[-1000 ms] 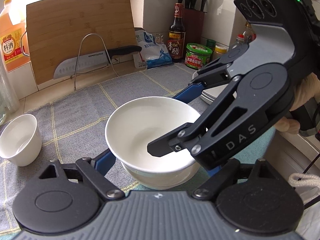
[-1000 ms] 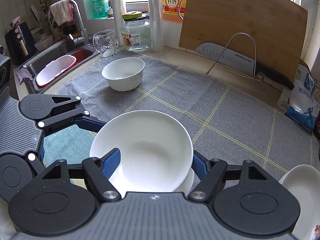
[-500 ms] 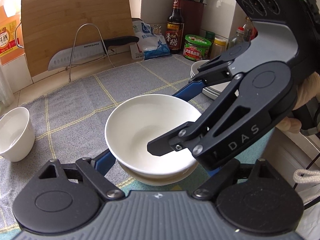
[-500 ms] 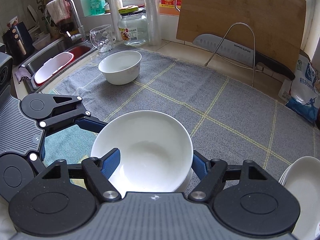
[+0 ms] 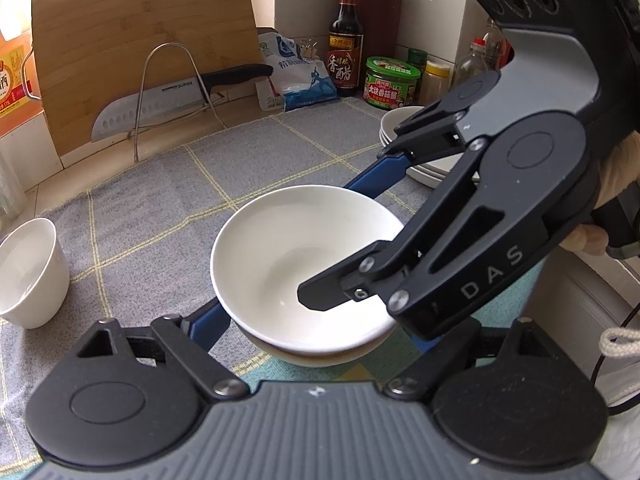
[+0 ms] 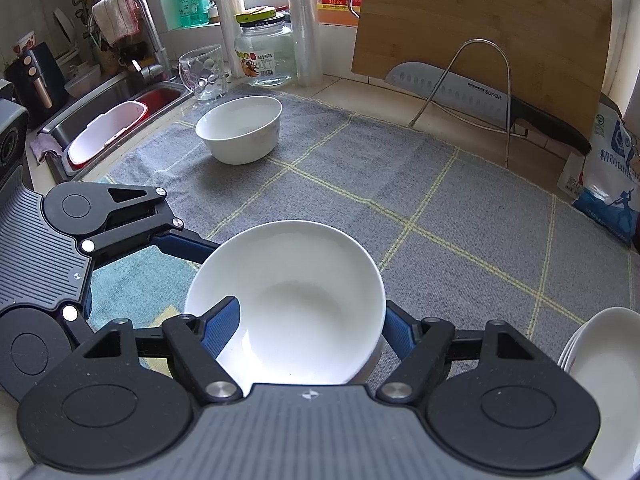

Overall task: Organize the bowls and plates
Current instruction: 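Lower the held white bowl into the placed bowl and open the right gripper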

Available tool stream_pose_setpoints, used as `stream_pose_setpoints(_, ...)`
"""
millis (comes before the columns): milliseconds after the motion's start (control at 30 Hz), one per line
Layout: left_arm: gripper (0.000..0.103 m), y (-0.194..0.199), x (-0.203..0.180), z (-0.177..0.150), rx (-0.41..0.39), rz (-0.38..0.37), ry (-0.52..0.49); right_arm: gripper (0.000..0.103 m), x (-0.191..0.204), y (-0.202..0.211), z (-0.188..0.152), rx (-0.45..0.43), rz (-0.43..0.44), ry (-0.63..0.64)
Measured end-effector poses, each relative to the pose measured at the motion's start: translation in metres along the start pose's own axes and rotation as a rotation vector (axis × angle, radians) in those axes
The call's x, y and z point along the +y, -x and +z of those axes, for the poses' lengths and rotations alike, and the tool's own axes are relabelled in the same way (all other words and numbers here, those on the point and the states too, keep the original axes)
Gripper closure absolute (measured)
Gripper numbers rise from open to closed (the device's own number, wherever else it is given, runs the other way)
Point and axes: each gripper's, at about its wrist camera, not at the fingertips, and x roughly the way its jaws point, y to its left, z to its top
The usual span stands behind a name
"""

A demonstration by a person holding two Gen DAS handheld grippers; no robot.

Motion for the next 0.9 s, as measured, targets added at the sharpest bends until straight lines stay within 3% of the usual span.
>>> stream_pose_setpoints(600,0.009,-0.0020,-0.0034,0.0017,0.022,0.013,-0.039,0.018,0.0002,0.0003,-0.0018,-0.008,-0.008,0.004)
stream_pose_setpoints(900,0.005,0.0004,-0.0015,0.0021,0.034,-0.002,-0.057,0.005,0.0017,0.0040,-0.0004,-0.027,-0.011,0.015)
